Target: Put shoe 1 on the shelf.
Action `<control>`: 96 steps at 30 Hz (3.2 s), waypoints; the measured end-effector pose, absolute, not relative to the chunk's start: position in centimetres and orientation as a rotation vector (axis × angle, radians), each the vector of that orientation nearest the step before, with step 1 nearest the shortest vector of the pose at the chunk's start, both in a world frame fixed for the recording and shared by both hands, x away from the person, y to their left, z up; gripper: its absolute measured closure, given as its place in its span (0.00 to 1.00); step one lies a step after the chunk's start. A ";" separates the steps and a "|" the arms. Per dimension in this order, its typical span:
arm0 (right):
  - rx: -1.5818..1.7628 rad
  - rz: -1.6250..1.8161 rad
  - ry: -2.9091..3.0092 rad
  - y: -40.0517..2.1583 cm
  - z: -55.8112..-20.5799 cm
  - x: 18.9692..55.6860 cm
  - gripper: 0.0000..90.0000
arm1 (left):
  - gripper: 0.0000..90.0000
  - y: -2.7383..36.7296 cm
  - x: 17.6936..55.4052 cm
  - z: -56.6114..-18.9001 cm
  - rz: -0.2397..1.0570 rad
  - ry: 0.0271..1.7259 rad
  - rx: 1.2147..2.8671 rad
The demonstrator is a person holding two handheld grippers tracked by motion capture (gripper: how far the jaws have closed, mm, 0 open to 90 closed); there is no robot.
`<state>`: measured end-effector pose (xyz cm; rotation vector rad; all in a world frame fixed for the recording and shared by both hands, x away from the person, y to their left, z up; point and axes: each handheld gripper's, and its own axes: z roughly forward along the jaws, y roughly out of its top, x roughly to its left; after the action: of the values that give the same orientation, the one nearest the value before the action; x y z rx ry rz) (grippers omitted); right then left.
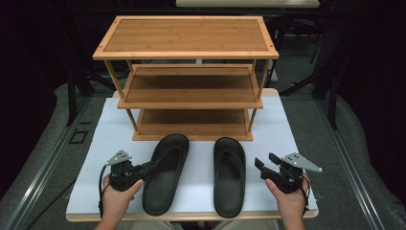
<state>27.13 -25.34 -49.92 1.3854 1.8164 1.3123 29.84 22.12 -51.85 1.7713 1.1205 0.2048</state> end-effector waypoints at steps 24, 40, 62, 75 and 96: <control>1.389 1.312 1.829 -25.2 -50.0 27.2 0.44 | 0.78 22.8 29.2 -49.0 0.236 1.116 1.736; 1.394 1.319 1.814 -25.3 -50.1 27.3 0.44 | 0.78 23.6 29.0 -45.0 0.222 1.101 1.702; 1.403 1.308 1.816 -25.4 -50.2 27.3 0.44 | 0.78 24.8 28.0 -39.9 0.235 1.055 1.689; 1.393 1.313 1.815 -25.1 -50.3 27.3 0.44 | 0.78 24.5 29.3 -37.1 0.258 1.029 1.688; 1.395 1.311 1.822 -25.1 -50.4 27.3 0.44 | 0.79 22.8 34.3 -35.7 0.273 1.088 1.630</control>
<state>27.34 -25.11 -50.37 1.3950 1.8219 1.3113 34.32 22.79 -35.70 1.6296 1.0880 0.2726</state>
